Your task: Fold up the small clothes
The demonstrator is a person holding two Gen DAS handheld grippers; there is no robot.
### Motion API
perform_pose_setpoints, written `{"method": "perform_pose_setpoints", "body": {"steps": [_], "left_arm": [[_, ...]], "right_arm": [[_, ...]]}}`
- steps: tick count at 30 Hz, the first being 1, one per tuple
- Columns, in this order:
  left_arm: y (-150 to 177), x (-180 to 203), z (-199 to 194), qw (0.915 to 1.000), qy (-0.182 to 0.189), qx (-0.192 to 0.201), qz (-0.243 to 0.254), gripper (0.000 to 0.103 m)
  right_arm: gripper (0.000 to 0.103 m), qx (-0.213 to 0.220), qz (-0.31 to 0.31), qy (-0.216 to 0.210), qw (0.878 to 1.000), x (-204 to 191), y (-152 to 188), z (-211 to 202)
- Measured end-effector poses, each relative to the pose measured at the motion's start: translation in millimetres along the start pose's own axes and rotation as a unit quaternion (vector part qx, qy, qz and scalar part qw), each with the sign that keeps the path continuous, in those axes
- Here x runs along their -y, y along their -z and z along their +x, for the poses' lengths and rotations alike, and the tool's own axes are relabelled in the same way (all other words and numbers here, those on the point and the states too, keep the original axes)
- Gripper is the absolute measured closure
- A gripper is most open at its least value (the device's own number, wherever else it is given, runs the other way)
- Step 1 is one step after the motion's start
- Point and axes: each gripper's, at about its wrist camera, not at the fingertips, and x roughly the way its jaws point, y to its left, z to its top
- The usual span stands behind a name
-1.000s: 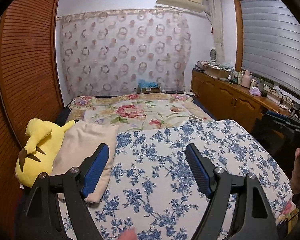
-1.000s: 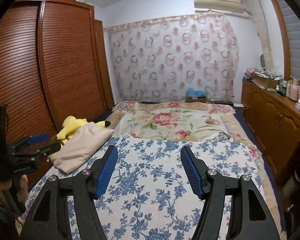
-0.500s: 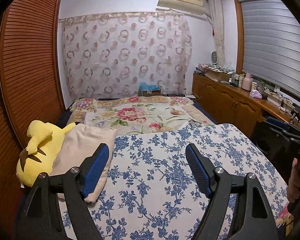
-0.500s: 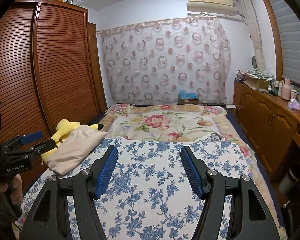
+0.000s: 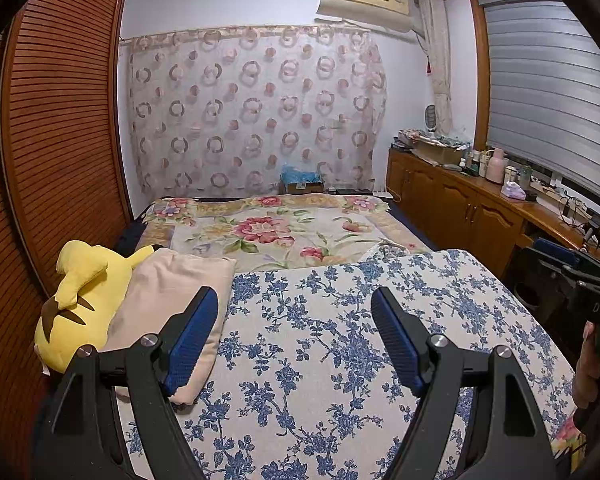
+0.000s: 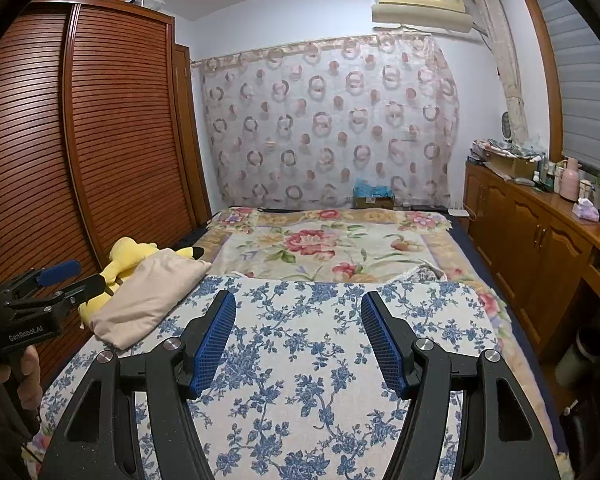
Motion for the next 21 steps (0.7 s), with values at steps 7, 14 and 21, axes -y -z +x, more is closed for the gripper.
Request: {"method": "perform_pose_setpoints", "body": {"steps": [7, 14, 21], "left_arm": [[0, 0, 0, 1.0, 0.0, 0.001, 0.0, 0.023], [0, 0, 0, 1.0, -0.001, 0.001, 0.0, 0.023], [-1, -1, -1, 1.0, -0.001, 0.002, 0.001, 0.023]], "right_arm": [[0.036, 0.001, -0.002, 0.0, 1.0, 5, -2, -1], [0.036, 0.001, -0.002, -0.001, 1.0, 9, -3, -2], [0.036, 0.001, -0.003, -0.001, 1.0, 12, -4, -4]]}}
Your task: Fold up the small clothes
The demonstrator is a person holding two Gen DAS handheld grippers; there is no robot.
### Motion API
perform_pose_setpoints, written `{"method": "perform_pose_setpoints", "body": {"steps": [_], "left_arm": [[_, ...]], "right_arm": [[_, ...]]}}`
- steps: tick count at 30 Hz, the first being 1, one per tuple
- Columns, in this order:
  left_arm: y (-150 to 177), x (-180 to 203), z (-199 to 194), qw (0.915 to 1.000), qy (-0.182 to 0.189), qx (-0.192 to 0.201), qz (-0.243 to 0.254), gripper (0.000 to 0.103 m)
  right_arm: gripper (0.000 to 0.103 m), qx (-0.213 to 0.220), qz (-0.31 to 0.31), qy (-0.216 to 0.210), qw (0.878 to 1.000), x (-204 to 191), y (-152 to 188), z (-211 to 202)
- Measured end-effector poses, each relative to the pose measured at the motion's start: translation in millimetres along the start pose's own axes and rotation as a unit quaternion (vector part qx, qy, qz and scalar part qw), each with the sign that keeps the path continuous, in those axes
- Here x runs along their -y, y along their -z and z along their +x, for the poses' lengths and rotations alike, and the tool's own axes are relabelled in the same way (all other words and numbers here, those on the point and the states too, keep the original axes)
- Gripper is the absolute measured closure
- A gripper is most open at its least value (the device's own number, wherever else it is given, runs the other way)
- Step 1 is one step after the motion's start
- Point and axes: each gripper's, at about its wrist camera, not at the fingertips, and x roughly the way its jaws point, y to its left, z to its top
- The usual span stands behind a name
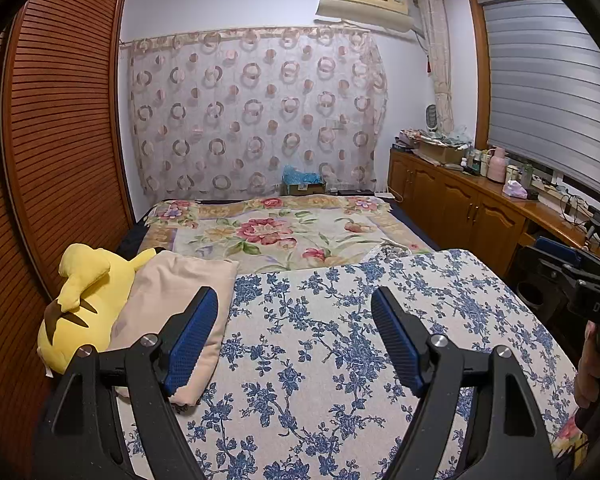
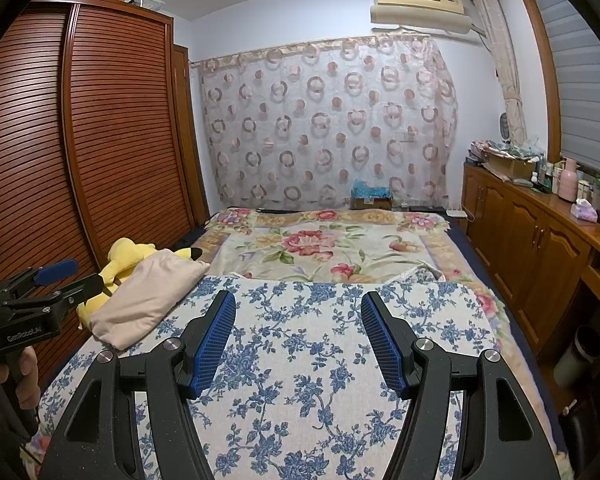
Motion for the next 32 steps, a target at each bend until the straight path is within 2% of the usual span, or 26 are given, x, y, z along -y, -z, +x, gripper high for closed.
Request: {"method": "perform_pose_setpoints", "body": {"steps": [32], "left_arm": [[1.9, 0.1, 0.6, 1.0, 0.0, 0.001, 0.0, 0.023]], "right_arm": [[0.036, 0.001, 0.0, -0.002, 1.0, 3.2, 2.1, -1.2]]}}
